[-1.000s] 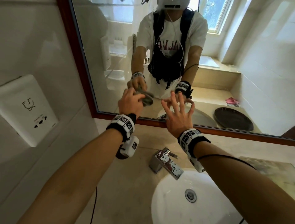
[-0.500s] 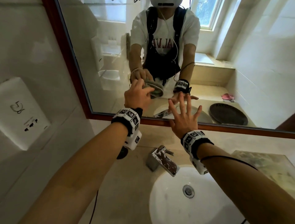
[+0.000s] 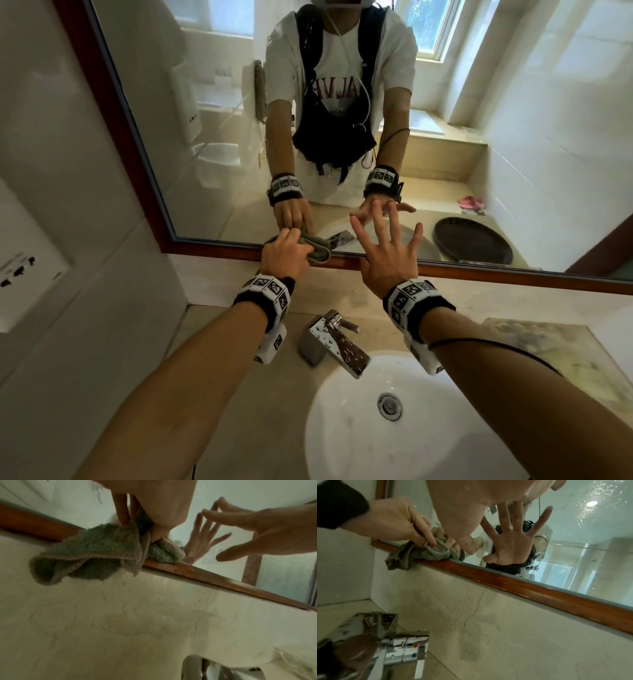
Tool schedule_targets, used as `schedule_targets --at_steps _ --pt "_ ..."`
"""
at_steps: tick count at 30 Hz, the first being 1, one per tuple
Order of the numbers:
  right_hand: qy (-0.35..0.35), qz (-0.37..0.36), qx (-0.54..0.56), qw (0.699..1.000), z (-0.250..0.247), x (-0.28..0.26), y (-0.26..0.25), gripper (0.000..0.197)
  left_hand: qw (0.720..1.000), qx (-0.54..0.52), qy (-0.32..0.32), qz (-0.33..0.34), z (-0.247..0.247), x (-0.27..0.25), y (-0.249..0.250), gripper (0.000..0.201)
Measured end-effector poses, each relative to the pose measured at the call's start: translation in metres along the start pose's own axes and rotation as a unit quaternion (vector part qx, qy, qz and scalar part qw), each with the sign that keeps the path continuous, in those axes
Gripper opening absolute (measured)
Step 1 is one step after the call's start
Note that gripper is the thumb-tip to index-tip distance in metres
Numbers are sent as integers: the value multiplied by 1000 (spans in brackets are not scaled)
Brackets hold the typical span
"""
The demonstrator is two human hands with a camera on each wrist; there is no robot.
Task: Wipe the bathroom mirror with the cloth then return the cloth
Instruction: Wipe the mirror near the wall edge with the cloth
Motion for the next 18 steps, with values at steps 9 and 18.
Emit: schedule_targets --at_steps 9,18 --pt "3 -12 1 1000 -6 -3 -2 92 975 -72 209 -18 -135 75 41 12" --pt "-27 25 14 999 16 -28 41 96 963 -72 252 61 -135 75 81 21"
Point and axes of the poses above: each hand's wrist, its own x-axis towards the middle knuckle, its own z-axis out of the palm, y = z × x, the point moved 10 cm from there along x, towards the middle knuckle, and after that the axes turned 7 degrees about y, right-handed, at the moved point
